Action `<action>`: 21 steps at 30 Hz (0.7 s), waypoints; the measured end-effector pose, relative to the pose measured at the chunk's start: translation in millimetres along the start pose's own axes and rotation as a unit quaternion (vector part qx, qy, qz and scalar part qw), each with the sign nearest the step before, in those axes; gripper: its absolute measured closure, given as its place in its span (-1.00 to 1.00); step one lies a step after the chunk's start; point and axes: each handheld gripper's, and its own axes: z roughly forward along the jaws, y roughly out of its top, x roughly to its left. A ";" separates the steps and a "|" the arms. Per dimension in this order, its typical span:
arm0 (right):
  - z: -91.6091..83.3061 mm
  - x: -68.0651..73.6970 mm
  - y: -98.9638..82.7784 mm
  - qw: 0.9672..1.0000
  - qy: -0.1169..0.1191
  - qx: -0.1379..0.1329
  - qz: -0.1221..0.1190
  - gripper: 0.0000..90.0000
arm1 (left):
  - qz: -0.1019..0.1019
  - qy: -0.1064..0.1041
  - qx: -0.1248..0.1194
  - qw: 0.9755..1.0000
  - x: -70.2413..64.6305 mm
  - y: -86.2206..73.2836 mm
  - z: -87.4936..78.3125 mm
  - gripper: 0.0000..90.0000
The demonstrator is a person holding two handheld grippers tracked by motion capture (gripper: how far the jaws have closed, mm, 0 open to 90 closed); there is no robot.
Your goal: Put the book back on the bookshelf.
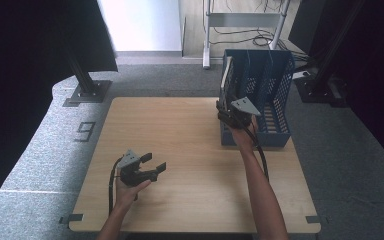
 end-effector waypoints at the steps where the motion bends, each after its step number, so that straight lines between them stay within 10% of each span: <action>1: -1.4 -0.6 -0.6 1.000 0.003 0.000 0.001 -0.22 | 0.000 0.000 0.000 1.000 -0.1 0.1 -0.2 -0.51; 21: -46.8 -2.9 -16.2 0.999 0.042 0.009 0.023 -0.19 | -0.009 0.010 -0.002 1.000 7.2 0.6 -4.8 -0.51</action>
